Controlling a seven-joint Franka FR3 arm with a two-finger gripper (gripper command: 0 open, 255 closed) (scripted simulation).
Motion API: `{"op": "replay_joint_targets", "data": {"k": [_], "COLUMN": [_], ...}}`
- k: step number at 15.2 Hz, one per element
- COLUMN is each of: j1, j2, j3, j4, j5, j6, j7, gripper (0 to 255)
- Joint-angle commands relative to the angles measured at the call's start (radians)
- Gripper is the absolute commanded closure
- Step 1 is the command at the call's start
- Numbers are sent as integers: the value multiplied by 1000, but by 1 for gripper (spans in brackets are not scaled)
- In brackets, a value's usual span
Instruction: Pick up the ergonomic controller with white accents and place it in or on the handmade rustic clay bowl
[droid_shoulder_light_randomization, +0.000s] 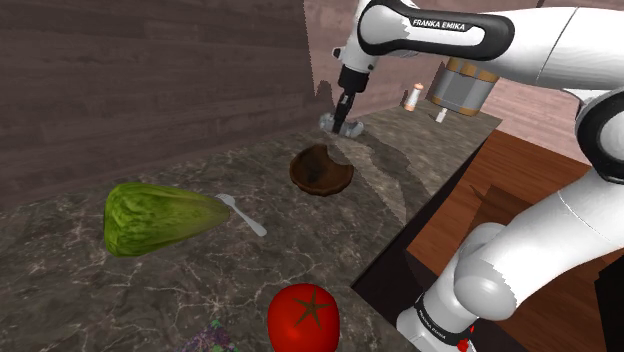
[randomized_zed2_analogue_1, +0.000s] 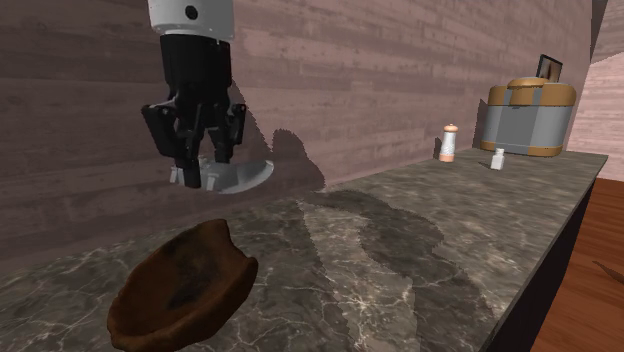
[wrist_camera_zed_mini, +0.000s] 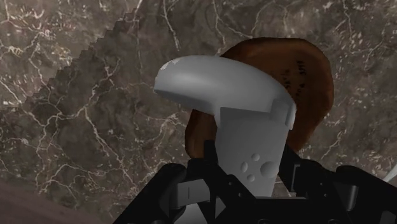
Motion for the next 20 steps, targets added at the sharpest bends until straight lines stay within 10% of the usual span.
{"op": "replay_joint_targets", "data": {"k": [1, 20], "j1": [18, 41], "j2": [-34, -69], "j3": [32, 77], "j4": [-32, -253], "j5": [4, 14], "j6": [-2, 184], "j7": [50, 116], "gripper": [255, 255]}}
